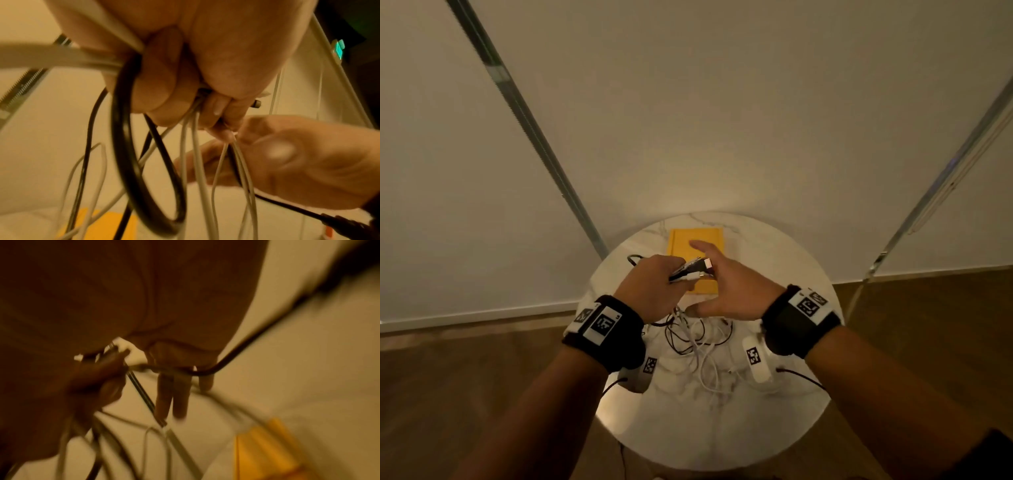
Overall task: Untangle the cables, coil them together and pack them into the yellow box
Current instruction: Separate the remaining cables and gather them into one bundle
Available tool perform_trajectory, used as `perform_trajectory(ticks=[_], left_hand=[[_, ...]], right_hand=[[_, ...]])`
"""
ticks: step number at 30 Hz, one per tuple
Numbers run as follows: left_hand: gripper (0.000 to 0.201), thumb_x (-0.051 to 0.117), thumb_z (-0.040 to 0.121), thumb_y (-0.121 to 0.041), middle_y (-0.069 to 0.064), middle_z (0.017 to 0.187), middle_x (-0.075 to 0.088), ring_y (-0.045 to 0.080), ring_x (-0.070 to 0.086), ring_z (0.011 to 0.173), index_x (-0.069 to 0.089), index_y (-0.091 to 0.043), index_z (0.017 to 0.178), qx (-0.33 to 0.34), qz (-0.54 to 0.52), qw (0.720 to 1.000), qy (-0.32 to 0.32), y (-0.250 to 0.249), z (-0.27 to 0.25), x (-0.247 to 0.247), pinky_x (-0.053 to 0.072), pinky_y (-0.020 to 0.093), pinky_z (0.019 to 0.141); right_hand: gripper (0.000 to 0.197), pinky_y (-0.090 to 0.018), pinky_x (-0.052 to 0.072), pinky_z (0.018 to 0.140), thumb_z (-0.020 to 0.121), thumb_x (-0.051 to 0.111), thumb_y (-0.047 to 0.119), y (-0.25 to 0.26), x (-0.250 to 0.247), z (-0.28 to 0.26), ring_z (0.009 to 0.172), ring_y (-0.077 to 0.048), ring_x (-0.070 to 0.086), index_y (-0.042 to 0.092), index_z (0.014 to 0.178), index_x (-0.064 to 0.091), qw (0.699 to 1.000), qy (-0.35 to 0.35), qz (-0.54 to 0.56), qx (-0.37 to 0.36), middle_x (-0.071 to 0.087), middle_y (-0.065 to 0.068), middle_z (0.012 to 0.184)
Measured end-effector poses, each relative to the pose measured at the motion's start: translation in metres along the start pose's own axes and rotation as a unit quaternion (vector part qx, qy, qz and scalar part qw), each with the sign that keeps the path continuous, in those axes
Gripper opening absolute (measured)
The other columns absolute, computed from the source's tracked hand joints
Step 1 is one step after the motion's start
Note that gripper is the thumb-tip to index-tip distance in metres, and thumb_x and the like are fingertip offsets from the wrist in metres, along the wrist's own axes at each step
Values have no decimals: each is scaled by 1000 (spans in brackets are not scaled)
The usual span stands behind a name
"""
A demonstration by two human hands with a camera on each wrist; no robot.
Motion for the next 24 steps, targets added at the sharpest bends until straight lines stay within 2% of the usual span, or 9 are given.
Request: perform_trajectory(ticks=[2, 3, 5, 7, 9, 11, 15, 21, 24], left_hand=[[36, 69, 95, -32, -4, 52, 47, 12, 40, 48, 57, -21, 63, 13, -31, 999, -9, -7, 0, 0, 31, 30, 53], [35, 67, 97, -33, -4, 50, 46, 12, 38, 47, 62, -17, 66, 10, -41, 999, -23, -7, -1, -4, 30, 31, 52], [30, 64, 100, -35, -12, 47, 49, 6, 41, 43, 72, -21, 74, -8, -80, 993, -88, 2, -7, -26, 33, 30, 51], [26, 60, 102, -34, -23, 58, 63, -7, 57, 53, 76, -30, 82, -19, -126, 973, -190, 19, -18, -65, 43, 21, 57], [34, 55, 102, -41, -12, 64, 70, -7, 60, 55, 74, -28, 77, -24, -138, 953, -269, 36, -31, -105, 43, 19, 57], [46, 51, 100, -50, -3, 55, 60, 3, 52, 47, 63, -23, 65, -34, -110, 944, -311, 49, -44, -133, 36, 27, 53], [54, 53, 104, -46, 9, 56, 38, 16, 29, 51, 45, -17, 59, -41, -145, 931, -333, 58, -61, -143, 25, 32, 50], [53, 63, 89, -66, 8, 61, 30, 21, 25, 55, 44, -28, 57, -45, -332, 884, -327, 76, -71, -119, 21, 46, 52], [48, 65, 87, -61, 6, 59, 28, 18, 22, 54, 42, -28, 60, -51, -361, 875, -318, 81, -74, -113, 18, 39, 52]], right_hand=[[21, -30, 52, 73, 86, 75, 22, 4, 10, 7, 80, -13, 68, 24, 105, 66, 999, 22, 30, -17, 72, 7, 91], [8, -30, 49, 65, 91, 69, 21, 0, 6, 9, 66, -9, 64, 27, 88, 67, 999, 14, 15, -29, 67, 9, 73], [20, -38, 46, 64, 96, 63, 29, -15, -10, 12, 63, -14, 56, 15, 81, 63, 998, -2, -53, -23, 60, 0, 69], [35, -41, 45, 64, 94, 60, 38, -37, -35, 11, 63, -24, 52, 4, 85, 62, 997, -13, -69, 13, 57, -12, 72], [47, -34, 35, 61, 96, 59, 45, -65, -68, 9, 60, -19, 44, 1, 80, 57, 995, -30, -76, 60, 47, -6, 67], [54, -34, 33, 62, 96, 57, 54, -87, -96, 8, 61, -19, 44, 4, 76, 53, 988, -47, -120, 88, 46, -4, 66], [54, -36, 37, 63, 96, 44, 64, -121, -126, 21, 71, -26, 54, 13, 80, 51, 954, -62, -265, 124, 55, -4, 76], [51, -43, 41, 82, 96, 39, 67, -162, -97, 58, 95, -33, 56, 18, 95, 54, 897, -53, -414, 142, 61, -10, 101], [57, -46, 40, 92, 96, 39, 67, -190, -75, 67, 110, -35, 53, 15, 110, 57, 886, -45, -428, 170, 59, -13, 115]])
Point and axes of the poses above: each hand's wrist, its own z-axis towards the middle knuckle, its own x-axis out of the palm, y = z × x, the point moved 10 cm from there along z, towards the middle knuckle
